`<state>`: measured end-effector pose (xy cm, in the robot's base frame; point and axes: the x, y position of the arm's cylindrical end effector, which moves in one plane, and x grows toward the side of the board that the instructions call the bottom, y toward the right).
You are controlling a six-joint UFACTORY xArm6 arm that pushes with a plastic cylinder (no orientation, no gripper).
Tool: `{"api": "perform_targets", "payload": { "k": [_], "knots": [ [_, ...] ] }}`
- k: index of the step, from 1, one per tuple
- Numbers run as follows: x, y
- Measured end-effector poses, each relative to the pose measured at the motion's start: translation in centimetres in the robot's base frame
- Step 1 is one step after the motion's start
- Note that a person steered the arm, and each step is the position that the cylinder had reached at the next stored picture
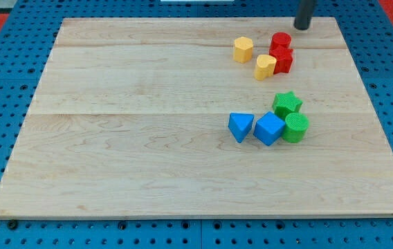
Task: Slide the group of blocks to the left
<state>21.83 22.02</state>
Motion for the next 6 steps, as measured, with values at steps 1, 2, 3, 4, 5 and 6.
{"api": "perform_targets", "payload": {
  "k": [1, 2, 3, 4, 5, 6],
  "knots": [
    [2.8, -1.8],
    [3.6, -6.1],
    [2.5, -9.1],
    [0.7, -7.4],
    [2.2, 0.1],
    [10.3, 2.5]
  ]
}}
